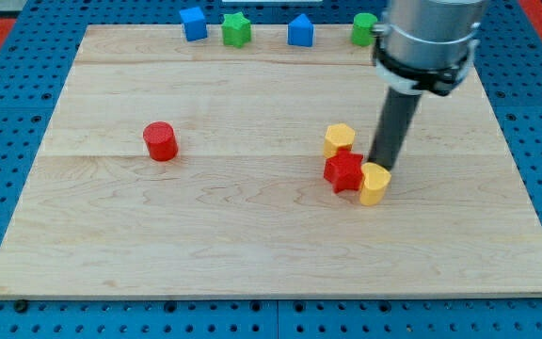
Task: Separate the red star and yellow heart
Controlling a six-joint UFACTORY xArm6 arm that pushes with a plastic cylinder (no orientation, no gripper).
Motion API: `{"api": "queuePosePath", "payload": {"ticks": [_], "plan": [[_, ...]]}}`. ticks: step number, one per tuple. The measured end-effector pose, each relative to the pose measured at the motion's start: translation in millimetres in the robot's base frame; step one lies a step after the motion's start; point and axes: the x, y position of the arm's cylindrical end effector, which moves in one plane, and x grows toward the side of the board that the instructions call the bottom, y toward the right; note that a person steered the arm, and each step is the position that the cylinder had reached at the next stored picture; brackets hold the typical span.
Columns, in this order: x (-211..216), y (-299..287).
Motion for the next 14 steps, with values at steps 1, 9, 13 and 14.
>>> {"api": "queuePosePath", "payload": {"ticks": [1, 9, 13, 14], "plan": [[6.4, 48.7], [55.6, -109.4], [32.9, -15.6], [-0.2, -18.7]]}}
